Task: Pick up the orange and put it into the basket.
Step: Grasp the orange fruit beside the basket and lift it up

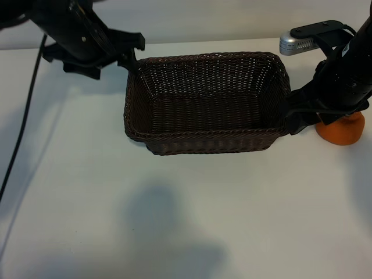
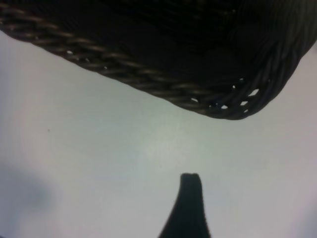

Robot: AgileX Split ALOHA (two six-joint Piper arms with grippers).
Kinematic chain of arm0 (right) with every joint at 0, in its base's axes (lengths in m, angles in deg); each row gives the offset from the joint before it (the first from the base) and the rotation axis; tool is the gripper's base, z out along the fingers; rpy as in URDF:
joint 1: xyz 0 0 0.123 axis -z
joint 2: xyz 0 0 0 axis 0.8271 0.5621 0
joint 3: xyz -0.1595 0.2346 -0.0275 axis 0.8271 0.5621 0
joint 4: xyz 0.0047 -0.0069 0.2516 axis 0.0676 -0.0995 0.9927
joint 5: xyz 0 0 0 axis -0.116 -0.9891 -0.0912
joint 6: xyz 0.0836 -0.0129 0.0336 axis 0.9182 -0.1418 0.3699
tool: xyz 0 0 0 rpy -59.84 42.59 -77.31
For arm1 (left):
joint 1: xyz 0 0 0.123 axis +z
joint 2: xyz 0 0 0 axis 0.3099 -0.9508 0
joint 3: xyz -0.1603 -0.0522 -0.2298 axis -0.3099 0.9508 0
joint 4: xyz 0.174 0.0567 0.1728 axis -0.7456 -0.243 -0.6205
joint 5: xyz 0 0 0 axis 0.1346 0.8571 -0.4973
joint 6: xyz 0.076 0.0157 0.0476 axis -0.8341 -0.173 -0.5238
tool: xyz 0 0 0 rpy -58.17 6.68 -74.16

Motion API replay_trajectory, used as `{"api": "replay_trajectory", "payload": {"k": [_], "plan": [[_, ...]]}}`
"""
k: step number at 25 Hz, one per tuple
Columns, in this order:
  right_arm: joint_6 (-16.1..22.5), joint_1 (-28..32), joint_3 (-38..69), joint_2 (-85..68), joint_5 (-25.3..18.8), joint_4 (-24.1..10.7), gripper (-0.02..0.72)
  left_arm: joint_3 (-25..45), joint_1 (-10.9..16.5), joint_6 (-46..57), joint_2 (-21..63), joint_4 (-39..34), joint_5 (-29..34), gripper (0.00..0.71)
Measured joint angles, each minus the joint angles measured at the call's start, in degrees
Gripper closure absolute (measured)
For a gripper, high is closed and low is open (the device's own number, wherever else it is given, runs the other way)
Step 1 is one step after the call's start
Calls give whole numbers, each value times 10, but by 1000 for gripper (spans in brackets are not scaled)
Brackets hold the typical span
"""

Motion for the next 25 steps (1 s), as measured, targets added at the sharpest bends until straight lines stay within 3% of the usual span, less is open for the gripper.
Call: {"api": "replay_trajectory", "payload": {"k": [4, 7, 19, 25], "plan": [[0, 0, 0, 0, 0, 0, 108, -33, 7, 1, 10, -15, 51, 30], [0, 0, 0, 0, 0, 0, 108, -40, 34, -8, 30, -17, 81, 36], [1, 0, 0, 0, 0, 0, 108, -41, 209, -72, 140, -33, 154, 65], [1, 0, 0, 0, 0, 0, 108, -42, 224, -97, 185, -29, 160, 87]]}}
